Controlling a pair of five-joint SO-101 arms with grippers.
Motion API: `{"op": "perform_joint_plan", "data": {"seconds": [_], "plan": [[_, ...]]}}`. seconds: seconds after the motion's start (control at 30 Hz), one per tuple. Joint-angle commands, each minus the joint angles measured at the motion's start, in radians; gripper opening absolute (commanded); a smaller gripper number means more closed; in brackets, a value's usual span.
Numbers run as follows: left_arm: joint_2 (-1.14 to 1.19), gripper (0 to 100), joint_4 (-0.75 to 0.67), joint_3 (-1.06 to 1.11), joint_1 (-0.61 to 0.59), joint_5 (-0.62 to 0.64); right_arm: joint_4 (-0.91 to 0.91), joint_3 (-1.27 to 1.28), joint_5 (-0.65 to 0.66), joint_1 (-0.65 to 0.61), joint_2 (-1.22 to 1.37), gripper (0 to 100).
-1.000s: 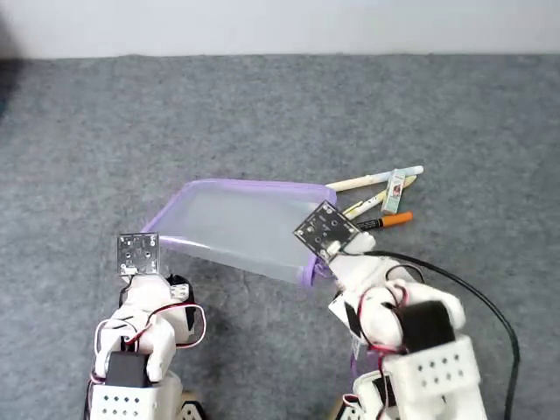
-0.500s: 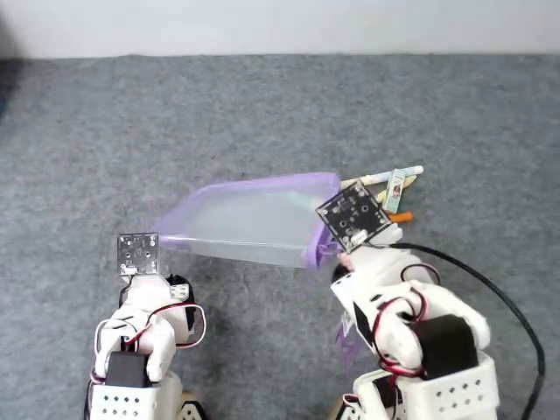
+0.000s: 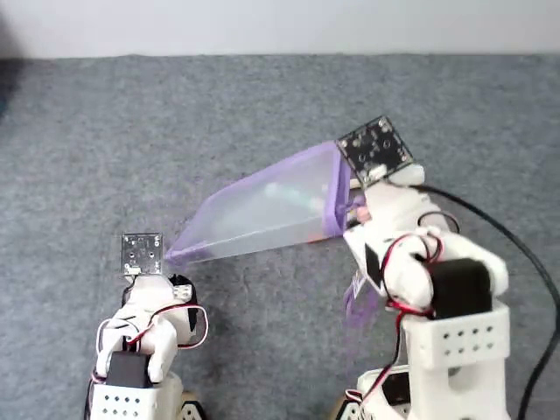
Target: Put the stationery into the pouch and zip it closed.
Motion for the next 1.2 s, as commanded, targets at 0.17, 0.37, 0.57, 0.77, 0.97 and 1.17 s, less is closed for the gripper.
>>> {"op": "perform_joint_plan", "data": {"seconds": [0.17,0.37,0.57,0.77,0.97,1.17], "plan": [[-0.008,2,0.008,-0.015,0.002,0.005,0.058,-0.101,-0.006,-0.065,0.076,0.7],[-0.008,2,0.009,-0.162,0.009,-0.063,0.111,-0.11,-0.009,-0.211,0.079,0.7],[-0.008,6,0.058,-0.4,0.011,-0.311,0.104,-0.106,-0.009,-0.278,0.082,0.7],[0.014,23,0.18,-0.587,0.023,-0.138,0.099,-0.117,-0.034,-0.374,0.124,0.7],[0.095,24,0.299,-0.765,0.094,0.014,0.001,-0.183,-0.146,-0.444,0.242,0.7],[0.173,24,0.399,-0.903,0.141,0.098,-0.004,-0.278,-0.186,-0.47,0.335,0.7]]}}
